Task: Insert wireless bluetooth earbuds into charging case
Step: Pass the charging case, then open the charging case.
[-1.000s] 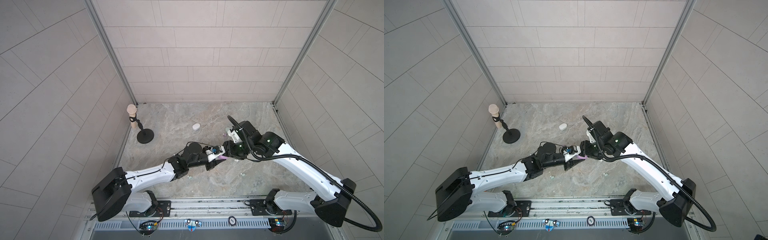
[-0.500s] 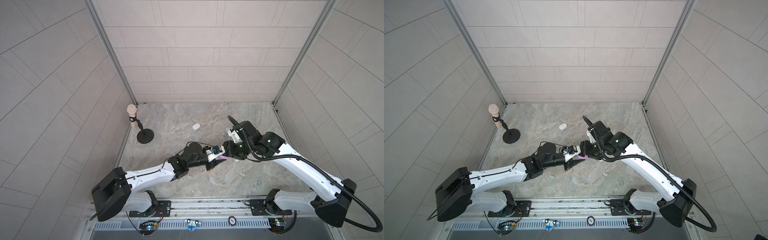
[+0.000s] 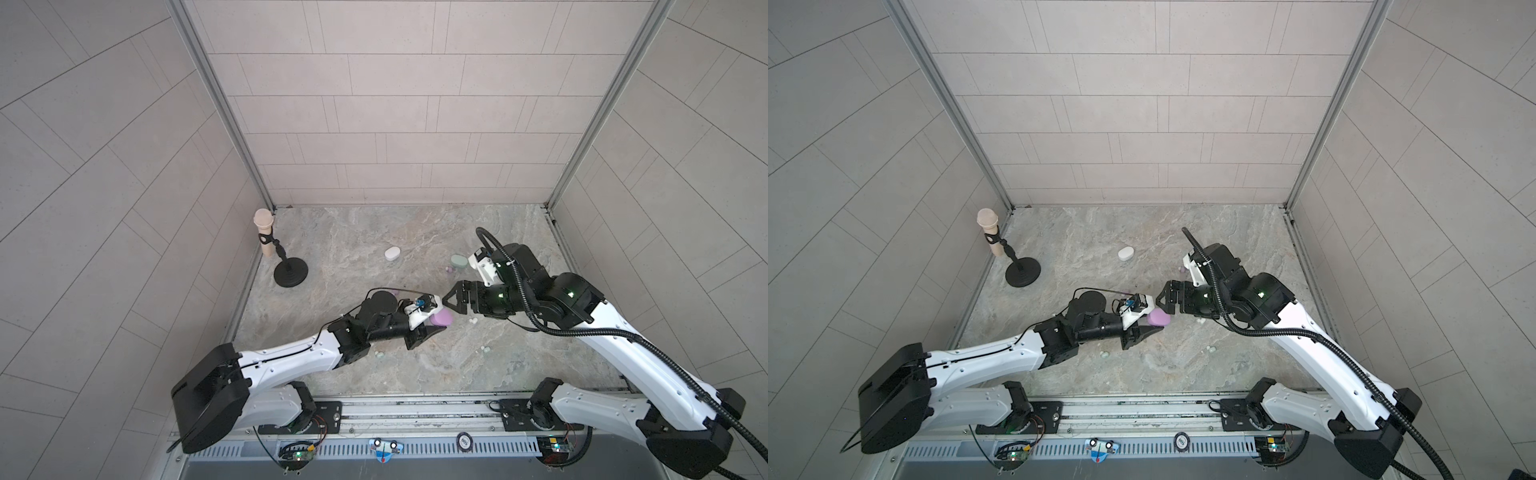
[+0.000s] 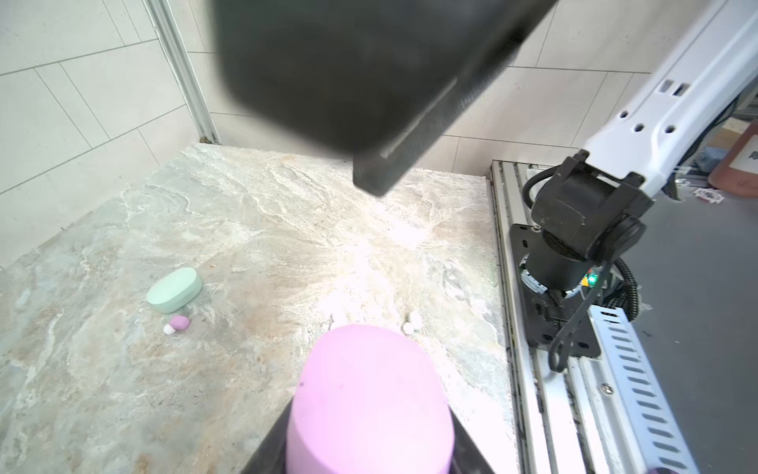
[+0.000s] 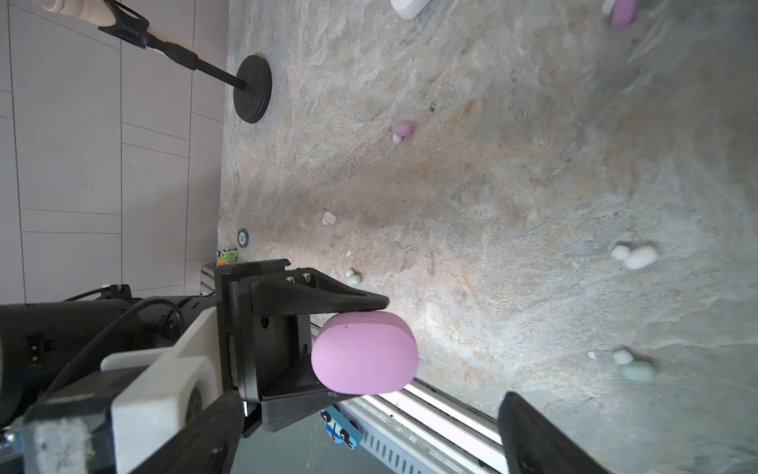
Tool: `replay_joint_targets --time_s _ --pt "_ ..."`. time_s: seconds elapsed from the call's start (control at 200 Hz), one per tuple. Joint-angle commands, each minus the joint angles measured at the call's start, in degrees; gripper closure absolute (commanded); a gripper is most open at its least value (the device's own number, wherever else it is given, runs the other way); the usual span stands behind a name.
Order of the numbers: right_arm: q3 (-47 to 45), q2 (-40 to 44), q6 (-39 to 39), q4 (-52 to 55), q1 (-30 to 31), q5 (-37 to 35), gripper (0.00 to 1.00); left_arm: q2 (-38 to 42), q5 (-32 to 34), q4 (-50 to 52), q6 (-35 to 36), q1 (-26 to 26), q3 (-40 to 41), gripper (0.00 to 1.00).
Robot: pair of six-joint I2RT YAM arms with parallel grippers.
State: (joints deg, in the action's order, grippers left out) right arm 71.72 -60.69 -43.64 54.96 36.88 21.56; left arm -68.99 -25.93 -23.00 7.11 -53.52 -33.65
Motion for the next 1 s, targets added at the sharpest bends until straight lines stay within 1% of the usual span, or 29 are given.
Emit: replay_joint_targets --time_s 0.0,0.065,0.15,0.255,0.34,0.521,0.676,0.916,0.996 --pt "3.0 1.41 12.33 4.61 -0.44 -3.51 0.03 2.6 -6.59 -0.94 -4.2 3.33 0.28 0.77" --pt "2.71 1.97 17.5 4.66 -0.4 -3.3 0.04 3.15 -9.59 -1.68 -5.97 4.89 0.02 0.77" --pt "0.9 4.12 22.77 2.1 -0.24 -2.6 0.05 3.51 -12.7 -0.92 -6.58 5.6 -0.77 0.78" --pt "-1.41 6.78 27.63 -2.14 0.21 -1.6 0.07 3.86 -15.74 -0.57 -7.57 5.8 -1.28 0.79" --pt "-1.94 6.4 31.5 -2.84 0.7 -0.01 0.08 3.89 -18.01 -2.35 -8.87 5.8 -0.94 0.8" --pt "-1.47 4.75 39.12 -2.02 5.42 -1.07 0.09 3.01 -20.28 -5.63 -10.36 5.81 -1.13 0.8" --pt "-0.71 2.06 42.01 -0.25 7.56 -0.67 0.1 2.44 -21.07 -5.78 -10.0 5.86 -1.78 0.8" --pt "-1.21 0.55 42.17 -0.9 9.01 -1.43 0.11 3.16 -21.27 -4.76 -9.14 5.79 -1.96 0.8" --pt "-1.49 -0.08 42.06 -1.3 9.56 -2.72 0.12 3.16 -21.49 -4.7 -9.06 5.8 -1.97 0.8"
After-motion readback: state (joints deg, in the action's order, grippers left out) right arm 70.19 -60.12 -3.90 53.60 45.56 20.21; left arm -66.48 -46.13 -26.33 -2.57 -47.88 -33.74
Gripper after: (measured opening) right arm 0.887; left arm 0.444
